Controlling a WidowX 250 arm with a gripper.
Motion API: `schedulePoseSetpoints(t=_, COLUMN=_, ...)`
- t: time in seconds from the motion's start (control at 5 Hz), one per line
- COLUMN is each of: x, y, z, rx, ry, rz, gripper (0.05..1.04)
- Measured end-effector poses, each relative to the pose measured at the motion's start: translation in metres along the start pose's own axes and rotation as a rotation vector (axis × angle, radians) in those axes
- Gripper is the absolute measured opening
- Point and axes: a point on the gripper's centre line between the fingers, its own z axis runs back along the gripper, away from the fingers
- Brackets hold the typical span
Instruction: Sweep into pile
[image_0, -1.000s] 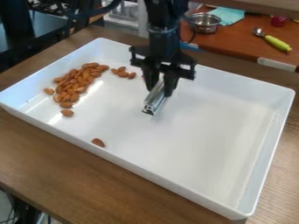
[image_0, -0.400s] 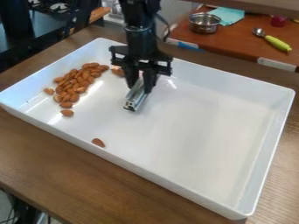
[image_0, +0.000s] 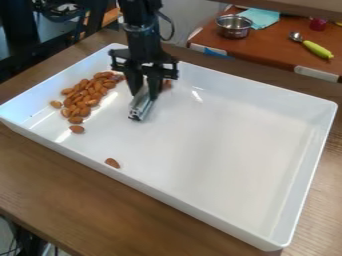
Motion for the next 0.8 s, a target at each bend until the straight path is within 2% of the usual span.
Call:
schedulePoseSetpoints(t=0.4, x=0.002, y=0.013, z=0.002, rx=0.005, ry=0.008, rz=0.035, gripper=0.367)
schedulePoseSetpoints(t=0.6, x=0.001, y=0.024, z=0.002, rx=0.032, ry=0.015, rz=0.063, gripper=0.367)
schedulePoseSetpoints(t=0.8, x=0.003, y=0.039, z=0.004, rx=0.115, ry=-0.003, rz=0.072, gripper=0.367)
